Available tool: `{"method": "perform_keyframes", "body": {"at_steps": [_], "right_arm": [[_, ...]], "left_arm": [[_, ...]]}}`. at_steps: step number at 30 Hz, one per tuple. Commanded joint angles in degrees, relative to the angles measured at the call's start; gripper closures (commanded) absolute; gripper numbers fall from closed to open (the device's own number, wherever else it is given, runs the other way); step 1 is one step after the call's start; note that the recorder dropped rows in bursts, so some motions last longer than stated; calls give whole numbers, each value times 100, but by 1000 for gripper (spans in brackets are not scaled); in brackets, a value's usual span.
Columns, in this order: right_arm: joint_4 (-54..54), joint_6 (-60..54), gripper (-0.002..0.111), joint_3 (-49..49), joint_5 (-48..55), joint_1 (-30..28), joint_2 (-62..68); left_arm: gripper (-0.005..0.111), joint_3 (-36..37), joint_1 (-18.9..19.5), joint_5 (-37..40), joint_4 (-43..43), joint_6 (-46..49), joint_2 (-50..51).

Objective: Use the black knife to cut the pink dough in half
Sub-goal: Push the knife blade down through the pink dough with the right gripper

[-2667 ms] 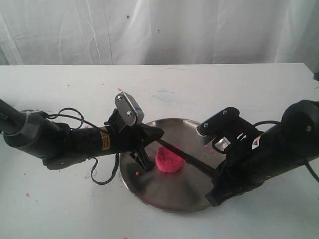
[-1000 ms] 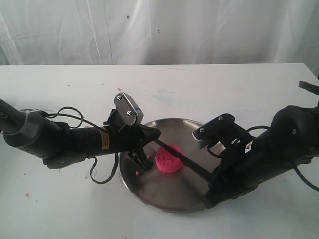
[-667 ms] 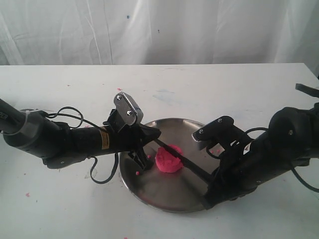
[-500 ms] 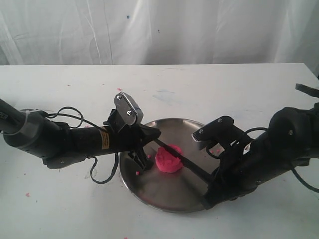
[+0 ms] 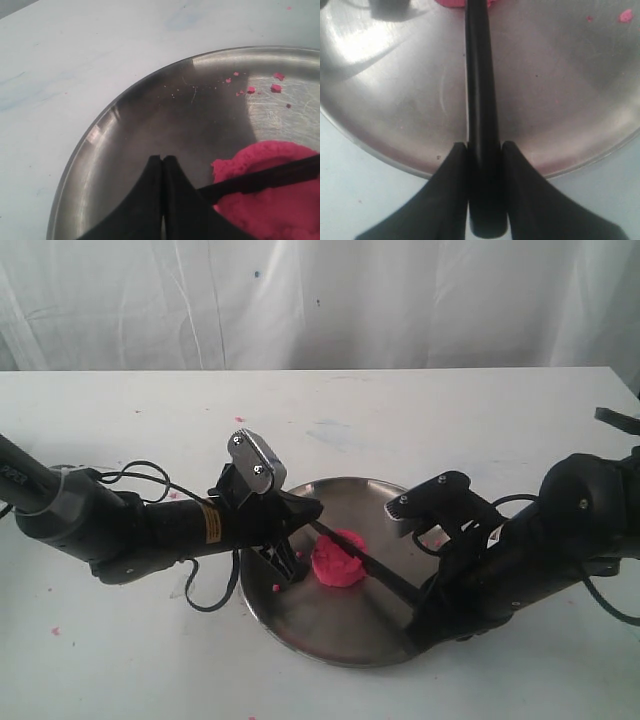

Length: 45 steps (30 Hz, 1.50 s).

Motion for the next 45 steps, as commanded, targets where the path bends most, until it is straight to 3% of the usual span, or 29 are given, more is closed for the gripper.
{"method": "perform_keyframes", "body": {"at_steps": [1, 45], "right_arm": [[34, 0, 108, -30, -259, 5, 14], [0, 0, 108, -30, -613, 5, 230]], "left_arm": [[107, 47, -10, 411, 189, -5, 133], [107, 47, -10, 412, 166, -5, 133]]}}
